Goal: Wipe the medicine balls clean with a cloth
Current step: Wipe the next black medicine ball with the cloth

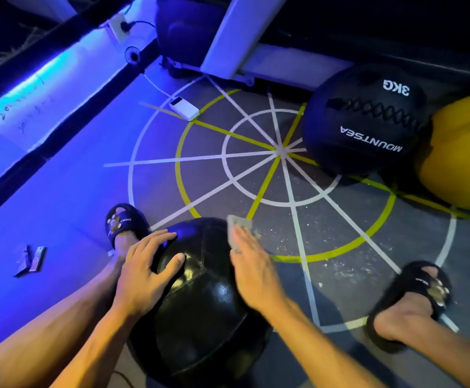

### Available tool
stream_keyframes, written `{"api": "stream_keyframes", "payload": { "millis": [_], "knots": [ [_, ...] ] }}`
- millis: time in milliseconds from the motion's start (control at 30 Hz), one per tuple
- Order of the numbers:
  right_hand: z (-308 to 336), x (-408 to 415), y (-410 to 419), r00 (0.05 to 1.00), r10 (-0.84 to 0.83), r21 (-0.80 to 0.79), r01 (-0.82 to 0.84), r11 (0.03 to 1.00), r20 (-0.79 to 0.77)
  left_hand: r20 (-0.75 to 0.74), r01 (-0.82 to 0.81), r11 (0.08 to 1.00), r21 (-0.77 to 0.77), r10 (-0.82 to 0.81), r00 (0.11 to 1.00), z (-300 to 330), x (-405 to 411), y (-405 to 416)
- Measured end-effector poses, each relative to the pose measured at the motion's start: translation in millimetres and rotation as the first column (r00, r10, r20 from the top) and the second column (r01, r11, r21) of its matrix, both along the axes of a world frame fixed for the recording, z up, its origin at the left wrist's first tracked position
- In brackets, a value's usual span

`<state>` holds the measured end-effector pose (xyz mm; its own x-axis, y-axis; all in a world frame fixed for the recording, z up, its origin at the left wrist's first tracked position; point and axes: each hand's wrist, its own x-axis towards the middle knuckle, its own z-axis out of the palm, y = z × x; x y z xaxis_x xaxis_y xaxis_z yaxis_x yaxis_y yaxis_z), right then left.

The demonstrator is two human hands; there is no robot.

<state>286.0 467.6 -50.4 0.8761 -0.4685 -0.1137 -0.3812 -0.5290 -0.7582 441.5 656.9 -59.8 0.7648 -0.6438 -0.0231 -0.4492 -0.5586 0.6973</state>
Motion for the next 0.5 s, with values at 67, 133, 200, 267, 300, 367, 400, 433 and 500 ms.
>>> {"api": "stream_keyframes", "payload": {
  "millis": [67, 133, 200, 267, 300, 367, 400, 433, 500],
  "knots": [
    [2.1, -8.1, 29.7, 0.965, 0.224, -0.190, -0.196, 0.962, 0.139, -0.033, 0.004, 1.000, 0.004, -0.004, 0.999, -3.0, 2.6, 5.0],
    [-10.5, -16.4, 28.5, 0.938, 0.307, -0.203, -0.274, 0.940, 0.159, -0.053, 0.014, 1.000, -0.005, -0.014, 0.999, -6.0, 5.3, 10.8],
    [-25.1, -24.1, 6.5, 0.968, 0.187, -0.076, -0.177, 0.981, 0.169, -0.057, 0.011, 1.000, -0.019, -0.012, 0.998, -6.2, 4.2, 11.2],
    [-27.5, -26.9, -10.7, 0.997, 0.007, 0.089, -0.015, 0.996, 0.083, -0.039, 0.010, 1.000, -0.016, -0.011, 0.999, -3.6, 2.2, 8.6],
    [-29.6, -29.7, -13.9, 0.997, -0.066, 0.166, 0.059, 0.984, 0.035, -0.031, 0.007, 1.000, -0.011, -0.007, 1.000, -2.4, 1.4, 7.1],
    [-32.8, -39.0, -12.3, 0.984, -0.174, 0.278, 0.176, 0.944, -0.029, -0.025, 0.005, 1.000, -0.021, -0.005, 1.000, -1.0, 0.1, 6.8],
    [-34.8, -44.6, -9.6, 0.978, -0.207, 0.311, 0.209, 0.927, -0.041, -0.023, 0.010, 1.000, -0.023, -0.010, 1.000, -1.0, 0.1, 7.4],
    [-38.1, -50.4, -7.2, 0.971, -0.233, 0.342, 0.237, 0.909, -0.052, -0.023, 0.013, 1.000, -0.022, -0.013, 1.000, -1.3, 0.4, 8.2],
    [-49.1, -61.6, -4.2, 0.946, -0.303, 0.405, 0.322, 0.856, -0.113, -0.034, 0.003, 1.000, -0.023, -0.003, 0.999, -0.7, -0.4, 9.4]
  ]
}}
